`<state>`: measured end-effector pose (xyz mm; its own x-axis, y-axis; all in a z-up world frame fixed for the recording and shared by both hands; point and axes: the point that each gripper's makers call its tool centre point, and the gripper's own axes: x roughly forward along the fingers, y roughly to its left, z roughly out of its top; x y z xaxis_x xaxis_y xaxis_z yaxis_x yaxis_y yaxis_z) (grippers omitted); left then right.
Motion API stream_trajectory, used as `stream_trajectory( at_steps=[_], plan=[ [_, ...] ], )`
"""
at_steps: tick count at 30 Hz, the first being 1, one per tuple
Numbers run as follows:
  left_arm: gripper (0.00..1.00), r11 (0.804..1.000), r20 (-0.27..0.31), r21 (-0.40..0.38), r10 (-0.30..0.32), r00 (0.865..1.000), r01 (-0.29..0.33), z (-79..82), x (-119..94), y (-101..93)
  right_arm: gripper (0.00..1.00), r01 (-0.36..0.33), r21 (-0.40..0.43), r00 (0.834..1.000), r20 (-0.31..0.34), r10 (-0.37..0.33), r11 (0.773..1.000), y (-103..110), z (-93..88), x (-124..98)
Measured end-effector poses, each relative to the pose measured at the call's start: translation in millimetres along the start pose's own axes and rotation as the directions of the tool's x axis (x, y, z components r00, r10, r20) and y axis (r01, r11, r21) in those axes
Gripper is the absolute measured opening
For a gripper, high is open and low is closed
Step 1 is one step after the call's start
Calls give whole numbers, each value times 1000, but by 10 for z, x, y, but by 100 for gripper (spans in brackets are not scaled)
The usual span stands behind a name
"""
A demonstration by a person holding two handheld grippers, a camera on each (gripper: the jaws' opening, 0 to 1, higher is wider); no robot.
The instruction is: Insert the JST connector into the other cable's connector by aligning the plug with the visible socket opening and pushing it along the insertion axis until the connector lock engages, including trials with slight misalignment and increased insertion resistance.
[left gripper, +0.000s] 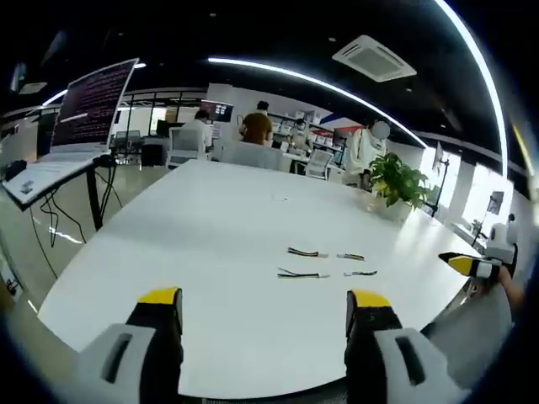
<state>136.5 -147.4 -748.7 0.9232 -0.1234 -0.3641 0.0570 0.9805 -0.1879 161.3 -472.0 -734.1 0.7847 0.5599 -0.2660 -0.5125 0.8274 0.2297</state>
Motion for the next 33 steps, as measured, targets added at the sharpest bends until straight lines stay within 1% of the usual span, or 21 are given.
stream_trajectory(
  at_steps=[20, 33],
  plan=[
    [76, 1000, 11, -8, -1, 1000, 1, 20, -16, 5, 59, -4, 0, 1000, -3, 4, 1000, 12, 2, -6],
    [74, 1000, 5, -7, 0, 1000, 0, 9, -16, 5, 59, 0, 6, 1000, 2, 0, 1000, -2, 13, -13]
  ],
)
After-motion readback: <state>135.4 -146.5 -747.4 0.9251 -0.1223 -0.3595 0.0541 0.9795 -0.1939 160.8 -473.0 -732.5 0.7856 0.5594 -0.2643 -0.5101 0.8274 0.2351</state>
